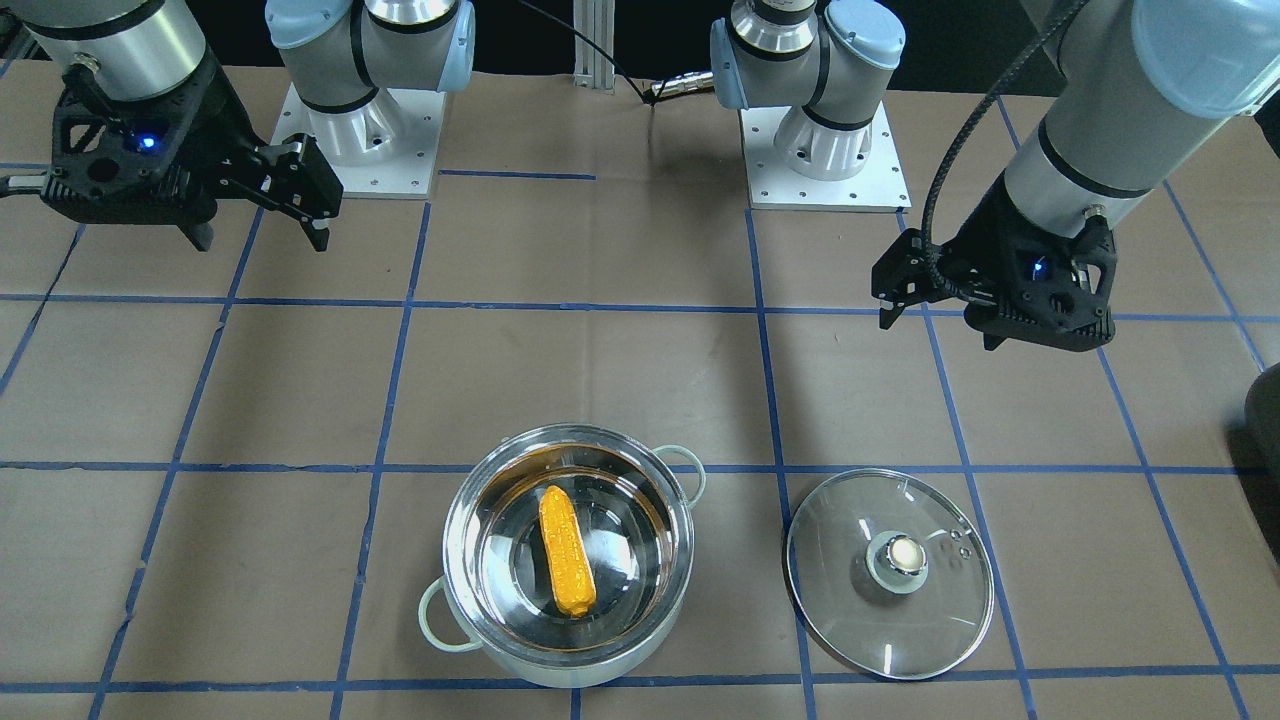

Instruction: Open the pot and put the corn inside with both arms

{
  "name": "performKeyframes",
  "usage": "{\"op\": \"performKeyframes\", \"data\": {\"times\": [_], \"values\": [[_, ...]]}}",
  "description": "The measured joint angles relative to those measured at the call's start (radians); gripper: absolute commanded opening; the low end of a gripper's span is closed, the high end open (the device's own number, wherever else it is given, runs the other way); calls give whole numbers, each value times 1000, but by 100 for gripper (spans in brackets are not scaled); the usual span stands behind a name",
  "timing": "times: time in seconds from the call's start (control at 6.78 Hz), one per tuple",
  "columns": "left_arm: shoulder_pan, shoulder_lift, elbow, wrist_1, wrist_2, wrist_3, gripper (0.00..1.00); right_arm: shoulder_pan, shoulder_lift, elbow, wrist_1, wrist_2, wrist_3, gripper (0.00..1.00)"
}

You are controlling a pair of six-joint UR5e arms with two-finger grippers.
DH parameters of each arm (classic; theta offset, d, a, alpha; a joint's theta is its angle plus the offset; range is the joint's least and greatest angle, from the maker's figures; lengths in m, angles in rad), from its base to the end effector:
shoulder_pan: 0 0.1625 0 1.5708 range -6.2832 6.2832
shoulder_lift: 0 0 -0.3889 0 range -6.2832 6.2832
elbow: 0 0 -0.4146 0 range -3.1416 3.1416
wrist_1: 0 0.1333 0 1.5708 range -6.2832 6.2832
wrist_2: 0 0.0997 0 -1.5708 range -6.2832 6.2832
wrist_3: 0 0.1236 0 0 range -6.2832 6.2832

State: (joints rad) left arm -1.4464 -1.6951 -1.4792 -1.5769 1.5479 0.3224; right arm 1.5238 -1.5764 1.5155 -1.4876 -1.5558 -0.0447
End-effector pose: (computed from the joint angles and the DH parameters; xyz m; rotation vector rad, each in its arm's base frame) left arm -0.0659 -0.5700 0.4075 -0.3067 -3.0951 -0.0510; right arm 0.1111 -0.5144 0.4508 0.0039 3.1254 0.0337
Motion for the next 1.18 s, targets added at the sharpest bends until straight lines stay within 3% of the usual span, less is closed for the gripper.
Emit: {"op": "performKeyframes", "data": {"times": [1.18], "values": [[3,-2,4,1,0,2,100,56,-21,46,-133,-2,25,100]]}}
